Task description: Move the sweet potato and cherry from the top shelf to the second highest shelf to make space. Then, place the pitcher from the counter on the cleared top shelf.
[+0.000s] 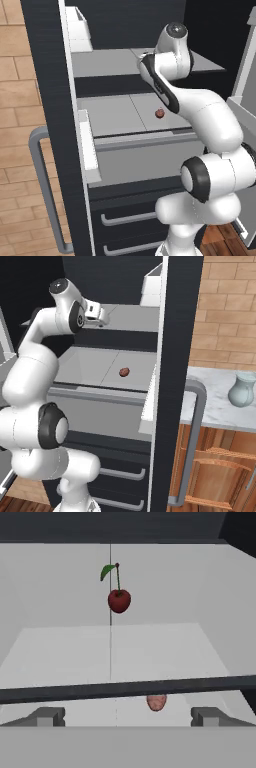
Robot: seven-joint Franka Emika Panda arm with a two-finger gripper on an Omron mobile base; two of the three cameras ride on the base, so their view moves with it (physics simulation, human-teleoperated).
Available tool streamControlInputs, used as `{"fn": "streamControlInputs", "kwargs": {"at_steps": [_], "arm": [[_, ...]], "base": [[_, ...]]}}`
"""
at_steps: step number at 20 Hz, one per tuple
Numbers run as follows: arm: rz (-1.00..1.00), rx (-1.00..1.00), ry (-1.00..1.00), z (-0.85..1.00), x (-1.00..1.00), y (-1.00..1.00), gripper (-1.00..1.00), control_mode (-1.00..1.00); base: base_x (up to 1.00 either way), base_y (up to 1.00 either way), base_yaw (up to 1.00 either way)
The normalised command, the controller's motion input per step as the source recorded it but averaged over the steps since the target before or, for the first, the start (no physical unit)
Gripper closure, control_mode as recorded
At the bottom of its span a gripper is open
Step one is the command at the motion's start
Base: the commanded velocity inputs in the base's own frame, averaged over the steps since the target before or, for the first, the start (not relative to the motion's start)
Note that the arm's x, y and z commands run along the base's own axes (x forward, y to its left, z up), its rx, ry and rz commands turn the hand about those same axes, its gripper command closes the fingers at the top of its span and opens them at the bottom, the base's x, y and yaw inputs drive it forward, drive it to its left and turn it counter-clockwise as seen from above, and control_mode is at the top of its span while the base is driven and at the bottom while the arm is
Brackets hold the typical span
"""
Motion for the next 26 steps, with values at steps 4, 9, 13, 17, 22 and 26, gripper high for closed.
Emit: {"fn": "streamControlInputs", "kwargs": {"at_steps": [4,9,13,17,22,26], "arm": [[0.00,-0.03,0.06,0.00,0.56,0.00,-1.00,-1.00],[0.00,0.00,0.00,-0.01,0.54,0.00,-1.00,-1.00],[0.00,0.00,0.00,-0.11,0.51,0.00,-1.00,-1.00],[0.00,0.00,0.00,-0.21,0.51,0.00,-1.00,-1.00],[0.00,0.00,0.00,-0.26,0.53,0.00,-1.00,-1.00],[0.00,0.00,0.00,-0.22,0.57,0.00,-1.00,-1.00]], "base": [[0.00,0.00,0.00],[0.00,0.00,0.00],[0.00,0.00,0.00],[0.00,0.00,0.00],[0.00,0.00,0.00],[0.00,0.00,0.00]]}}
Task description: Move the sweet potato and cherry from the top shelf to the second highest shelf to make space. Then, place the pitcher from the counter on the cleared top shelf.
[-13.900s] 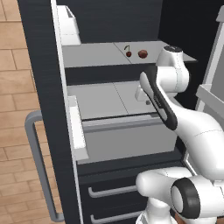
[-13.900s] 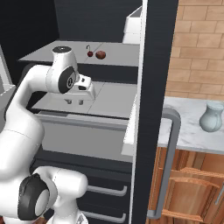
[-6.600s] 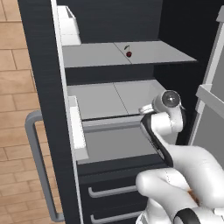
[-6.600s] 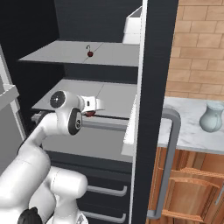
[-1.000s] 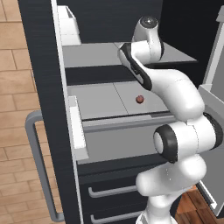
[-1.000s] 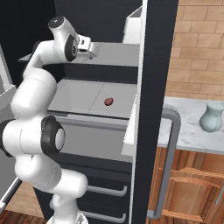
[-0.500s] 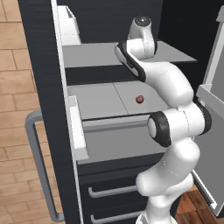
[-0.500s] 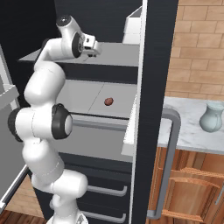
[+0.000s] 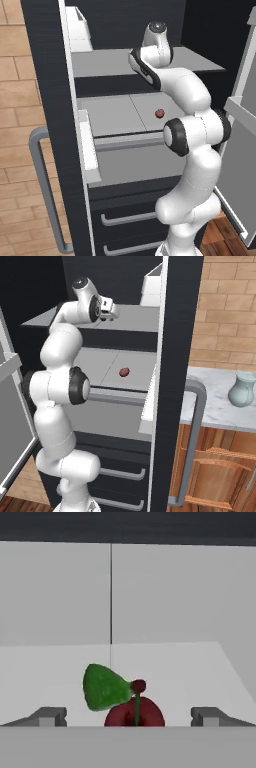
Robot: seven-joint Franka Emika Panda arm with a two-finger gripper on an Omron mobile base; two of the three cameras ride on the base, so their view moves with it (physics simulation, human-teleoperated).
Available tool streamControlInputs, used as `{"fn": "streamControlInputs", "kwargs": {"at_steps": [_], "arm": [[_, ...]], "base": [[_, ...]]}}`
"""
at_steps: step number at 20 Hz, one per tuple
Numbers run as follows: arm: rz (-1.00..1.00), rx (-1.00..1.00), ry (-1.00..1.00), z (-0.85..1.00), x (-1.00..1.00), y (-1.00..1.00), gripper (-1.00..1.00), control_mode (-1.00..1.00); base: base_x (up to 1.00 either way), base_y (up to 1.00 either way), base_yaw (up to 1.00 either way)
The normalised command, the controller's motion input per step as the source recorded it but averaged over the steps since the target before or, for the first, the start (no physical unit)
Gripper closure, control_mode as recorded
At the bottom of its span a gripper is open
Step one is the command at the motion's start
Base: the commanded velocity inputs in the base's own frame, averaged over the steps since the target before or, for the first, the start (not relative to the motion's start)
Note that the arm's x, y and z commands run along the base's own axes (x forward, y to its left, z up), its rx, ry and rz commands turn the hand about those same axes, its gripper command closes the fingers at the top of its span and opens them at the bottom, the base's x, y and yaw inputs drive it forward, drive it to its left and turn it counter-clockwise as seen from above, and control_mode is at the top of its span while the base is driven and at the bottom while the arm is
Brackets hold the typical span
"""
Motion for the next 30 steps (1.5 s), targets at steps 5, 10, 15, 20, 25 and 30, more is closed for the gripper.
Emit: {"fn": "streamControlInputs", "kwargs": {"at_steps": [5,10,15,20,25,30], "arm": [[0.00,0.00,0.00,-0.18,0.56,0.00,-1.00,-1.00],[0.00,0.00,0.00,-0.27,0.38,0.00,-1.00,-1.00],[0.00,-0.04,0.00,-0.47,0.01,0.00,-1.00,-1.00],[0.00,-0.05,0.00,-0.41,-0.09,0.00,-1.00,-1.00],[0.00,-0.04,0.00,-0.36,-0.08,0.00,-1.00,-1.00],[0.00,-0.03,0.00,-0.31,-0.10,0.00,-1.00,-1.00]], "base": [[0.00,0.00,0.00],[0.00,0.00,0.00],[0.00,0.00,0.00],[0.00,0.00,0.00],[0.00,0.00,0.00],[0.00,0.00,0.00]]}}
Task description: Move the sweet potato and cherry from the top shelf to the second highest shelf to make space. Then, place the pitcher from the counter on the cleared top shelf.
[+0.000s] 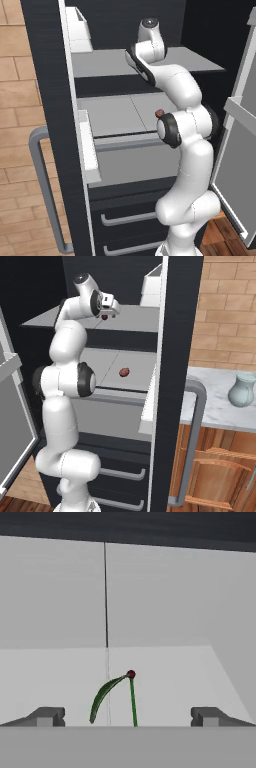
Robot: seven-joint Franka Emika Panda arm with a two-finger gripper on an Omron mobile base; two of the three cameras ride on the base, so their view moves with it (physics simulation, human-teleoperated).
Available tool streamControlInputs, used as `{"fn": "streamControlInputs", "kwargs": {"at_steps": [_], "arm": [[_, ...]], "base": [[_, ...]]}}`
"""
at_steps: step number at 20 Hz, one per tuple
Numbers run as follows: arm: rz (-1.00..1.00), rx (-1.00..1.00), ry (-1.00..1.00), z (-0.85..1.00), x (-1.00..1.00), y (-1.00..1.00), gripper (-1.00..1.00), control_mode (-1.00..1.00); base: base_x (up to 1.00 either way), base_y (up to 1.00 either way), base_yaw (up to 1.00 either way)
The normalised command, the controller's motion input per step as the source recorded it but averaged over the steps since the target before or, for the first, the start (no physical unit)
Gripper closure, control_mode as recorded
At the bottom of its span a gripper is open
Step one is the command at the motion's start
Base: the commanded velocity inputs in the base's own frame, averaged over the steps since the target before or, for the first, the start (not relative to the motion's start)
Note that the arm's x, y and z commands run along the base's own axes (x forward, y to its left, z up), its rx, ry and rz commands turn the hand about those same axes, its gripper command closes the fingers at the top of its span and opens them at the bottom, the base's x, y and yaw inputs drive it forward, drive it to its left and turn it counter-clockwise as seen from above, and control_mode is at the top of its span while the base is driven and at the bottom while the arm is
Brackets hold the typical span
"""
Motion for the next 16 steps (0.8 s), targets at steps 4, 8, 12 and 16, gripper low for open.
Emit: {"fn": "streamControlInputs", "kwargs": {"at_steps": [4,8,12,16], "arm": [[0.00,-0.04,0.00,-0.31,-0.09,0.00,1.00,-1.00],[0.00,-0.04,0.00,-0.29,-0.17,0.00,1.00,-1.00],[0.00,-0.04,0.00,-0.26,-0.08,0.00,1.00,-1.00],[0.00,0.00,0.00,-0.02,0.01,0.00,1.00,-1.00]], "base": [[0.00,0.00,0.00],[0.00,0.00,0.00],[0.00,0.00,0.00],[0.00,0.00,0.00]]}}
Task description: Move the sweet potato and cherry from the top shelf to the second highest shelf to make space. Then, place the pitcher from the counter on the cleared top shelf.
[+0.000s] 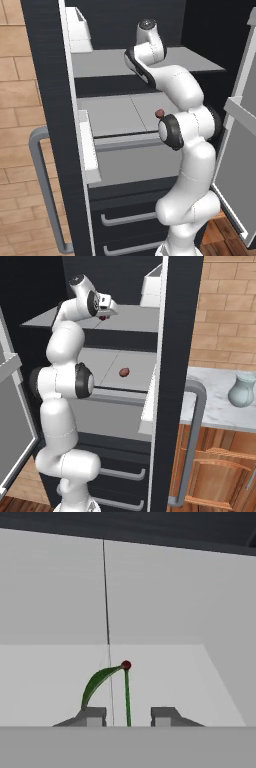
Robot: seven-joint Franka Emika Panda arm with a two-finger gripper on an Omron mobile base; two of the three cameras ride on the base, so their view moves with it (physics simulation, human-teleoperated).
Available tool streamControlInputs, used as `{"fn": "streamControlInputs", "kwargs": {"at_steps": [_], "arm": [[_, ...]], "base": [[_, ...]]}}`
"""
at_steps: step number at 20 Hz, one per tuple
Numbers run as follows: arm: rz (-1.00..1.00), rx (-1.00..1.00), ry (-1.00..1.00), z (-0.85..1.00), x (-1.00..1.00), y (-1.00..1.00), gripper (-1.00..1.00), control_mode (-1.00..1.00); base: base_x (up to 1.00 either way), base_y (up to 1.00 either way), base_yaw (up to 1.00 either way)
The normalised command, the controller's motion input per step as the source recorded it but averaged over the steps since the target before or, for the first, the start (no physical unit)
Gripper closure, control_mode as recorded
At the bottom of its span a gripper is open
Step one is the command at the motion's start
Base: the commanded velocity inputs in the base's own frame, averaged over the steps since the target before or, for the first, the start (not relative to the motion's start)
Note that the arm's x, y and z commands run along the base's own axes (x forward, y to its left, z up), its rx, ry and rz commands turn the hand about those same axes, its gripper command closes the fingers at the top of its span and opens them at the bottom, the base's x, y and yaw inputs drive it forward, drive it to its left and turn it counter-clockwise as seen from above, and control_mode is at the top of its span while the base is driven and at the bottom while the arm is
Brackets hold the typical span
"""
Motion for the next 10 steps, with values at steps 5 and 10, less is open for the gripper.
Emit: {"fn": "streamControlInputs", "kwargs": {"at_steps": [5,10], "arm": [[0.00,-0.04,-0.02,-0.25,-0.48,0.03,1.00,-1.00],[0.04,-0.07,-0.12,-0.12,-1.00,0.11,1.00,-1.00]], "base": [[0.00,0.00,0.00],[0.00,0.00,0.00]]}}
